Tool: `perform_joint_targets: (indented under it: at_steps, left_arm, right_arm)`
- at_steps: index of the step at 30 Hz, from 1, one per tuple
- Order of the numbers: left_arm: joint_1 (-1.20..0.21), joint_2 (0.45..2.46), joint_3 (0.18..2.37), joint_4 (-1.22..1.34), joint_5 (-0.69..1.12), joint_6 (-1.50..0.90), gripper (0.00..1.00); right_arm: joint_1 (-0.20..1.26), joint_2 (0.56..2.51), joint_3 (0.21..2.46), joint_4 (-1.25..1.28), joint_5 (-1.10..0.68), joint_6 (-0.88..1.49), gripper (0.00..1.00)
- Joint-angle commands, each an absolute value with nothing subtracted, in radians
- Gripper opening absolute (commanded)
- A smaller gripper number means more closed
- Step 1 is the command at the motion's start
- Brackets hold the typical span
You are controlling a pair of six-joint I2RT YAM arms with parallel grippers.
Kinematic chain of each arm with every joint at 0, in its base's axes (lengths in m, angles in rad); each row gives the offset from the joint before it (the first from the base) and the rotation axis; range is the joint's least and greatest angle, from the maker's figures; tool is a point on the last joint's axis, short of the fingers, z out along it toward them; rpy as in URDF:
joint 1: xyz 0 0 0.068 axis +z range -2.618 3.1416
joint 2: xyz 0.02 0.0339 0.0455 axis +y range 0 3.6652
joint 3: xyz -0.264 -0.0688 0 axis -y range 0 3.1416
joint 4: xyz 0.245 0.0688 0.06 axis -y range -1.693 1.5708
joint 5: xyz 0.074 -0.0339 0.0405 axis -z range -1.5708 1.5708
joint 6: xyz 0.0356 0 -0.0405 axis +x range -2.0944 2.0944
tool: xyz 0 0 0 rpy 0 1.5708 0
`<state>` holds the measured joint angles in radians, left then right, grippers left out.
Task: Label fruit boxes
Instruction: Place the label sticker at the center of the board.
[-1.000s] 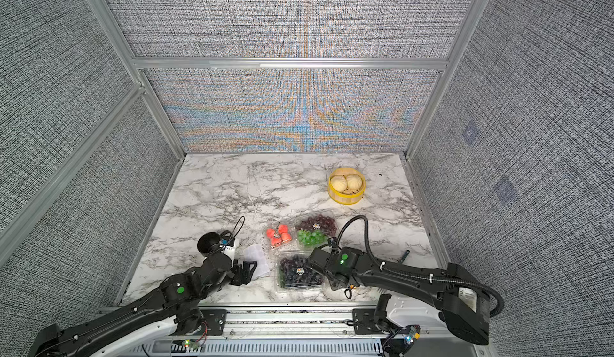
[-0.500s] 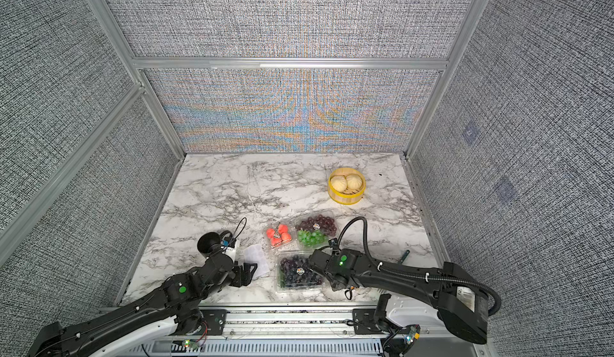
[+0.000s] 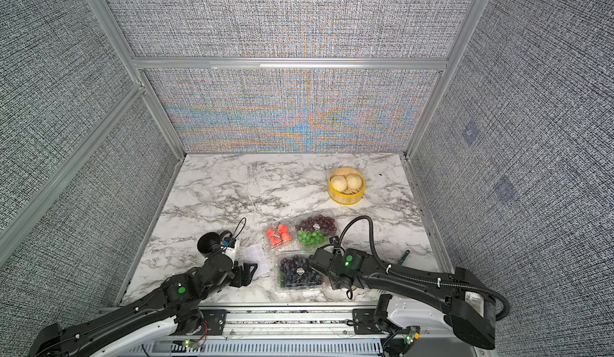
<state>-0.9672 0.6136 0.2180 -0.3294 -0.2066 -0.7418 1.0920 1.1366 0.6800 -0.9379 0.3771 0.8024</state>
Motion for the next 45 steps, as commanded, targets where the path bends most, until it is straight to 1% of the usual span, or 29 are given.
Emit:
perform_joint_targets:
  at_steps: [1,5,11,16,23,26,29,33,34,35,37,39,42,43,45]
  left_arm:
    - [-0.966,0.615,0.218,-0.302,-0.208,-0.742,0.82]
    - [-0.966,0.617,0.218,-0.301,-0.207,-0.742,0.82]
    - [-0.967,0.617,0.221,-0.301,-0.211,-0.739,0.82]
    - [-0.966,0.606,0.213,-0.303,-0.211,-0.744,0.82]
    - [-0.966,0.595,0.209,-0.301,-0.210,-0.742,0.82]
    - [-0.967,0.597,0.207,-0.295,-0.207,-0.741,0.82]
    - [-0.966,0.598,0.210,-0.288,-0.206,-0.733,0.82]
    - [-0.967,0.587,0.243,-0.294,-0.220,-0.707,0.83]
    - [-0.967,0.582,0.254,-0.296,-0.232,-0.699,0.83]
    - [-0.967,0.580,0.265,-0.298,-0.239,-0.692,0.84]
    - [-0.966,0.585,0.289,-0.311,-0.242,-0.686,0.84]
    - [-0.966,0.590,0.288,-0.302,-0.224,-0.686,0.84]
    - [-0.966,0.594,0.262,-0.274,-0.204,-0.701,0.84]
    - [-0.966,0.592,0.254,-0.269,-0.203,-0.709,0.84]
    - [-0.967,0.585,0.246,-0.267,-0.198,-0.713,0.84]
  right_arm:
    - [1.095,1.129,0.673,-0.913,0.369,0.797,0.12]
    - [1.095,1.131,0.641,-0.854,0.309,0.776,0.12]
    - [1.092,1.119,0.618,-0.848,0.321,0.776,0.14]
    - [1.092,1.140,0.611,-0.806,0.298,0.757,0.25]
    - [1.089,1.174,0.606,-0.793,0.299,0.761,0.32]
    - [1.089,1.140,0.606,-0.796,0.305,0.760,0.38]
    - [1.086,1.094,0.619,-0.798,0.313,0.745,0.46]
    - [1.069,1.026,0.656,-0.847,0.367,0.724,0.50]
    - [1.056,1.009,0.663,-0.862,0.390,0.711,0.54]
    - [1.036,0.998,0.663,-0.872,0.397,0.697,0.56]
    - [0.979,0.981,0.661,-0.869,0.327,0.668,0.54]
    - [0.975,0.971,0.647,-0.862,0.304,0.672,0.51]
    - [0.976,0.971,0.633,-0.840,0.272,0.667,0.35]
    - [0.977,0.972,0.624,-0.819,0.254,0.654,0.33]
    - [0.984,0.979,0.608,-0.779,0.237,0.642,0.32]
